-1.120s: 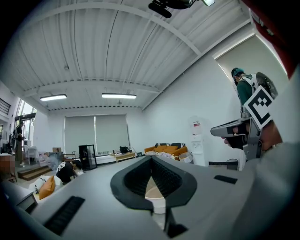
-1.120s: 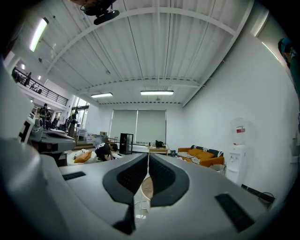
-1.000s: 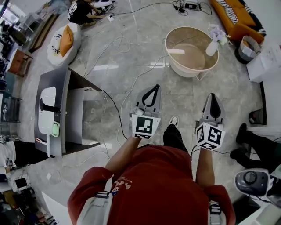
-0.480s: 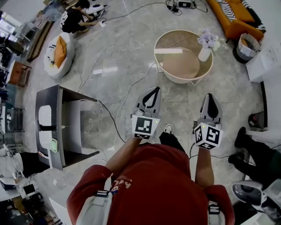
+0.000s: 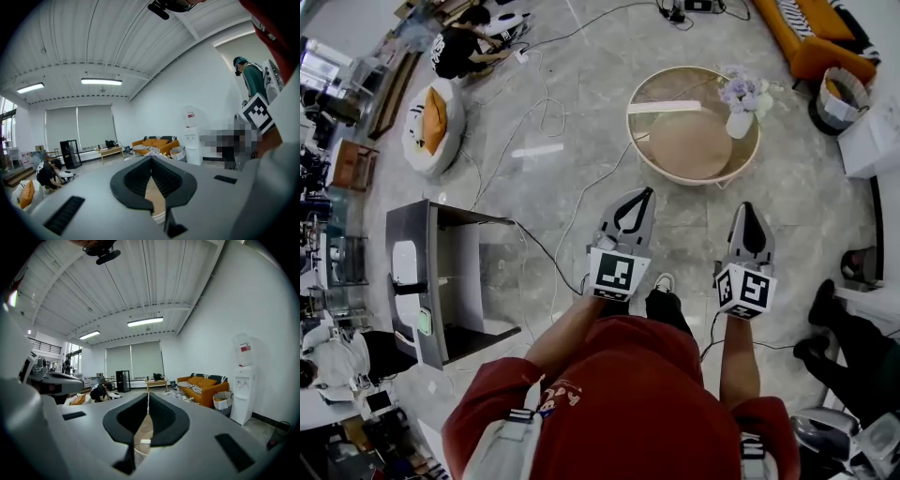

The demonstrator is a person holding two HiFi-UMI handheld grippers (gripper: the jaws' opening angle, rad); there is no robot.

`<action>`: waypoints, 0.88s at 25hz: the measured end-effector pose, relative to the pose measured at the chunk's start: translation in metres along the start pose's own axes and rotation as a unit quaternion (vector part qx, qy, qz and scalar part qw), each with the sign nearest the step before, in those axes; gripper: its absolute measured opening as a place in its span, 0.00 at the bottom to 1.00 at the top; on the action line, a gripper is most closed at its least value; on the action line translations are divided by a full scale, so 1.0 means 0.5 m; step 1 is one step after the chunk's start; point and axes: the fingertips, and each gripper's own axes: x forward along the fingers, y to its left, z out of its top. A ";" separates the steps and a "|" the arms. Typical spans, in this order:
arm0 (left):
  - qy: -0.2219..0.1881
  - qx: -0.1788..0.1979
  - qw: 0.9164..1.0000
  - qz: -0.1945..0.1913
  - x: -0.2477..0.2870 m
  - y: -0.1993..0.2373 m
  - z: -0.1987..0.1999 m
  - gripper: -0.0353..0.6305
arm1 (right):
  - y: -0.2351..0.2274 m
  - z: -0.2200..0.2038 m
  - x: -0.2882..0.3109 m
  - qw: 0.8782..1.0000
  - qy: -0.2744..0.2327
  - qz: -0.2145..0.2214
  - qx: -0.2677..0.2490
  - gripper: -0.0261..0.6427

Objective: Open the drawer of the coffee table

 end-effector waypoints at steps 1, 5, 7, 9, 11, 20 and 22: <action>0.000 0.000 1.000 -0.001 0.008 0.001 -0.003 0.07 | -0.003 -0.007 0.008 1.000 0.002 -0.001 0.001 0.07; 0.004 -0.030 1.000 0.000 0.026 0.009 -0.027 0.07 | 0.000 -0.036 0.039 1.000 0.013 0.001 -0.009 0.07; 0.007 -0.032 0.999 0.001 0.040 0.022 -0.055 0.07 | 0.009 -0.053 0.062 1.000 0.016 0.005 -0.019 0.07; 0.009 -0.030 1.000 0.001 0.061 0.041 -0.095 0.07 | 0.017 -0.081 0.091 0.999 0.020 0.003 -0.024 0.07; 0.008 -0.036 0.999 -0.001 0.083 0.067 -0.142 0.07 | 0.028 -0.124 0.126 0.999 0.026 -0.004 -0.024 0.07; -0.044 0.006 0.999 -0.020 0.206 0.160 -0.434 0.07 | 0.110 -0.428 0.280 1.000 0.021 -0.019 0.008 0.07; -0.055 0.018 0.998 -0.027 0.244 0.156 -0.535 0.07 | 0.113 -0.528 0.312 0.999 0.023 -0.022 -0.003 0.07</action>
